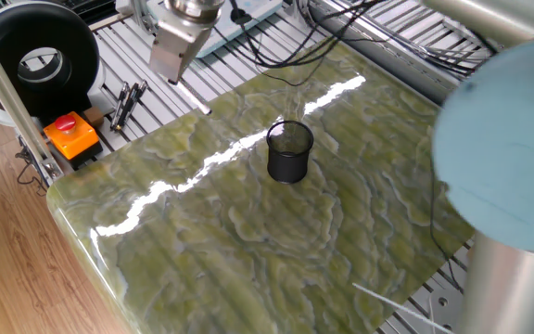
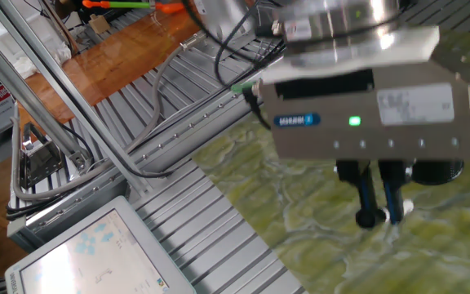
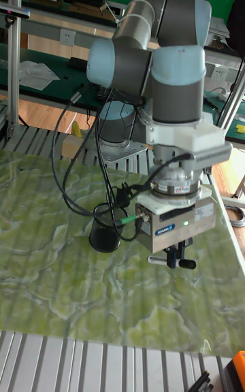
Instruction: Put the pen into the pen holder
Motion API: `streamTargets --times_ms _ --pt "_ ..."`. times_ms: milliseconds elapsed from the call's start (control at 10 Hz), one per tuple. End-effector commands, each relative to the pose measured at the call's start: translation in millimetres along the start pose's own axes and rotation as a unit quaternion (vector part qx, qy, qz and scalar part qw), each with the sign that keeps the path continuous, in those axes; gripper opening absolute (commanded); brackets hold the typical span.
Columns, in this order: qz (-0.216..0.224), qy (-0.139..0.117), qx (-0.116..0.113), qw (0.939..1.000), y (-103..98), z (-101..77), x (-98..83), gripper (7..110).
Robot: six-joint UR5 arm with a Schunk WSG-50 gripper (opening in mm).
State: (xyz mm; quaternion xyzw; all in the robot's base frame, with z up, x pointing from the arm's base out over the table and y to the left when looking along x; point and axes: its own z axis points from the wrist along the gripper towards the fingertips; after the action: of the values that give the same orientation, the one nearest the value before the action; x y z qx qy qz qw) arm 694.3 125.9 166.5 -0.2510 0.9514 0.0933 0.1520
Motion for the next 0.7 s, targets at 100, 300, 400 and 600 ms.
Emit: streamTargets --times_ms 100,300,400,600 --pt "0.026 -0.041 -0.03 0.9984 16.1 -28.1 9.0 7" --pt "0.028 -0.038 -0.032 0.9984 9.5 -29.9 20.1 7" --pt "0.027 -0.016 -0.02 0.9993 1.0 -28.8 33.4 7" --pt "0.043 0.068 -0.021 0.9965 0.3 -29.4 74.2 7"
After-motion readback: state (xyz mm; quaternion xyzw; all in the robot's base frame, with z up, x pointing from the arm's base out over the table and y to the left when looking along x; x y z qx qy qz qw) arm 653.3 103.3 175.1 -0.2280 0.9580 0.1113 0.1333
